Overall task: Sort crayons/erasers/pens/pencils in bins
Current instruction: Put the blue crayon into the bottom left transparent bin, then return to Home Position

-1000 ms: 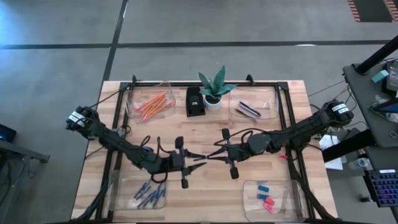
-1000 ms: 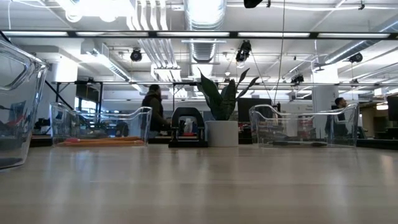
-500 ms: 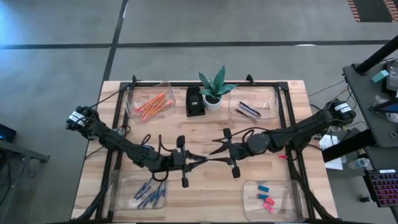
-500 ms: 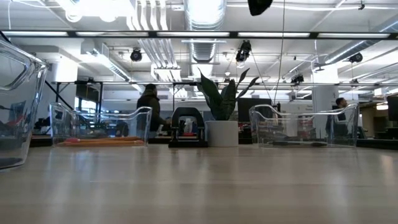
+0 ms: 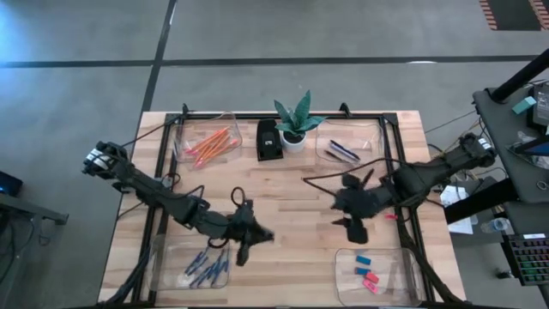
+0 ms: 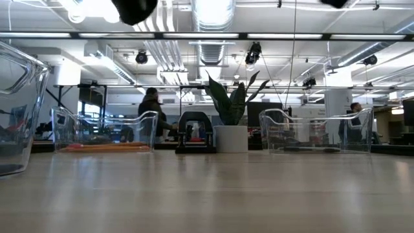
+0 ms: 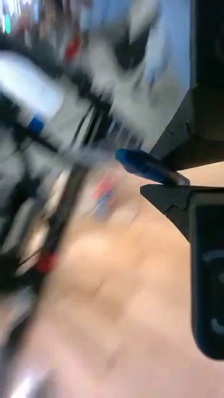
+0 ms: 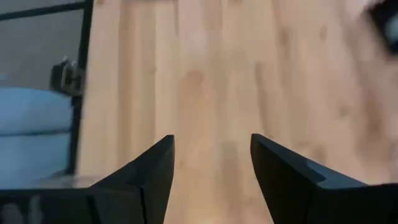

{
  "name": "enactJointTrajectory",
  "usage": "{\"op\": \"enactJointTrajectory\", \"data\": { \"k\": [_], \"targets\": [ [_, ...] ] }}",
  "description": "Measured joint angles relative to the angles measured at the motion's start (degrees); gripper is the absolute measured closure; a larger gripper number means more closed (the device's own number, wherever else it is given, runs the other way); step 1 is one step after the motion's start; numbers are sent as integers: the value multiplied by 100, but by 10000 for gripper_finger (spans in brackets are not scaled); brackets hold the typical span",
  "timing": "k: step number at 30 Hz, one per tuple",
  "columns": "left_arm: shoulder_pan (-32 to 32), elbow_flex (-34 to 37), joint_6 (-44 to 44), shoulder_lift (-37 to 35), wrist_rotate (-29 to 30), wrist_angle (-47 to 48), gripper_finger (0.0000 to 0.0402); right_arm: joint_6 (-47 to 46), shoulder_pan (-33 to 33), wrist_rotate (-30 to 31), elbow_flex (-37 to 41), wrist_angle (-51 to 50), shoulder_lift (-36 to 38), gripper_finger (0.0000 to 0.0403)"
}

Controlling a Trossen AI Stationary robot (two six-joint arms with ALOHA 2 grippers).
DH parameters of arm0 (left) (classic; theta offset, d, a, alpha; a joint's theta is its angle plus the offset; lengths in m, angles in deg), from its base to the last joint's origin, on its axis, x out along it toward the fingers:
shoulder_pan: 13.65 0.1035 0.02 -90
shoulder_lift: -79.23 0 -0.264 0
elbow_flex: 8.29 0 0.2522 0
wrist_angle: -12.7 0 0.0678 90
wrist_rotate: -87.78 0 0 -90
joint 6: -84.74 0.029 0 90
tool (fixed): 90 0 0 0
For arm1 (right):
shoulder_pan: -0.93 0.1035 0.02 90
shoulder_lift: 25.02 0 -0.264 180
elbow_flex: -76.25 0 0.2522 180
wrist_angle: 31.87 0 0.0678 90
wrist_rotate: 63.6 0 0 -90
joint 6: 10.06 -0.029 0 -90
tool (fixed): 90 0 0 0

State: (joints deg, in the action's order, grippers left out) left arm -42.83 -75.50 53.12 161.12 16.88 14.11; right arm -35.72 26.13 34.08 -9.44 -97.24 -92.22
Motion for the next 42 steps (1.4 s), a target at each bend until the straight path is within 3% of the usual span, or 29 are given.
{"op": "enactJointTrajectory", "data": {
  "k": [6,12,20,23,30,37,42],
  "targets": [
    [-474,-7,-2352,-325,-1304,1029,385,-1486,1034,-9,255,-271,-30,200],
    [-1257,-32,-4574,-614,-1399,2579,386,-2134,1816,9,540,-215,-194,200],
    [-1904,-59,-6498,-595,-1404,5089,386,-2107,2031,197,724,-167,-319,200],
    [-1914,-38,-6750,-534,-1419,5701,386,-2101,2029,217,756,-170,-319,200],
    [-1916,17,-6754,-206,-2046,5737,384,-2096,2029,300,762,-167,-319,200],
    [-1912,17,-6670,111,-2061,5736,343,-1974,2029,302,764,-167,-310,200],
    [-1911,7,-6660,-33,-2087,5755,320,-1796,2029,302,764,-169,-310,200]
  ]
}}
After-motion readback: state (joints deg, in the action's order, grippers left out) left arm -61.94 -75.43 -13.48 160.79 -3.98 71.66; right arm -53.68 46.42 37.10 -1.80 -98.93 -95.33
